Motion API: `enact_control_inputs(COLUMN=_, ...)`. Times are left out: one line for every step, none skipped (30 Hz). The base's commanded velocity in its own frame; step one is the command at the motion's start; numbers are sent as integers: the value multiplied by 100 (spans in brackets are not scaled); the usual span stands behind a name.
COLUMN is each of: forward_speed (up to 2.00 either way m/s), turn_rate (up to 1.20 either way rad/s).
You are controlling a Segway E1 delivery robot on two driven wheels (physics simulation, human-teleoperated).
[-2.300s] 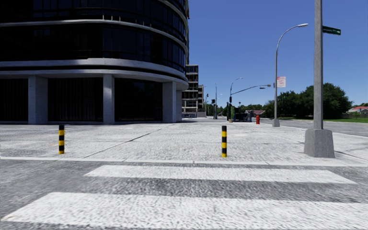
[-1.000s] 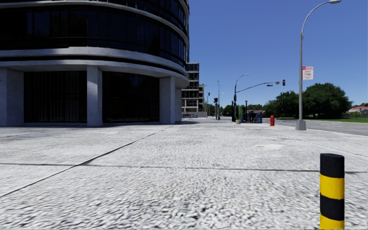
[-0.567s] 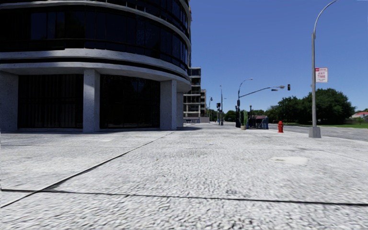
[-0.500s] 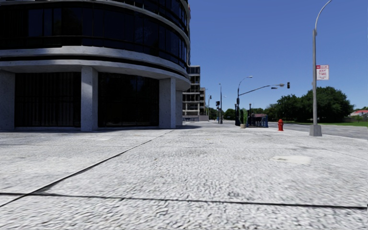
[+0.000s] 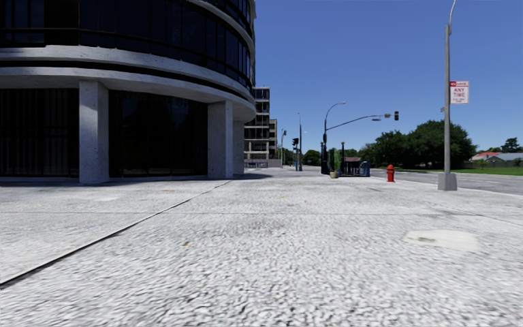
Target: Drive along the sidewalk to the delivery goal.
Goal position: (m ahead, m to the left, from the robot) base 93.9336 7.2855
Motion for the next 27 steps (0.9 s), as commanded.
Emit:
enact_control_inputs(forward_speed=193, turn_rate=0)
enact_control_inputs(forward_speed=193, turn_rate=0)
enact_control_inputs(forward_speed=193, turn_rate=0)
enact_control_inputs(forward_speed=193, turn_rate=0)
enact_control_inputs(forward_speed=193, turn_rate=0)
enact_control_inputs(forward_speed=193, turn_rate=0)
enact_control_inputs(forward_speed=193, turn_rate=0)
enact_control_inputs(forward_speed=193, turn_rate=0)
enact_control_inputs(forward_speed=193, turn_rate=-11)
enact_control_inputs(forward_speed=193, turn_rate=-53)
enact_control_inputs(forward_speed=193, turn_rate=-66)
enact_control_inputs(forward_speed=193, turn_rate=-66)
enact_control_inputs(forward_speed=193, turn_rate=-75)
enact_control_inputs(forward_speed=193, turn_rate=-77)
enact_control_inputs(forward_speed=193, turn_rate=-78)
enact_control_inputs(forward_speed=193, turn_rate=-41)
enact_control_inputs(forward_speed=193, turn_rate=-4)
enact_control_inputs(forward_speed=193, turn_rate=0)
enact_control_inputs(forward_speed=193, turn_rate=0)
enact_control_inputs(forward_speed=193, turn_rate=0)
enact_control_inputs(forward_speed=193, turn_rate=0)
enact_control_inputs(forward_speed=193, turn_rate=0)
enact_control_inputs(forward_speed=193, turn_rate=0)
enact_control_inputs(forward_speed=193, turn_rate=0)
enact_control_inputs(forward_speed=193, turn_rate=0)
enact_control_inputs(forward_speed=193, turn_rate=0)
enact_control_inputs(forward_speed=193, turn_rate=0)
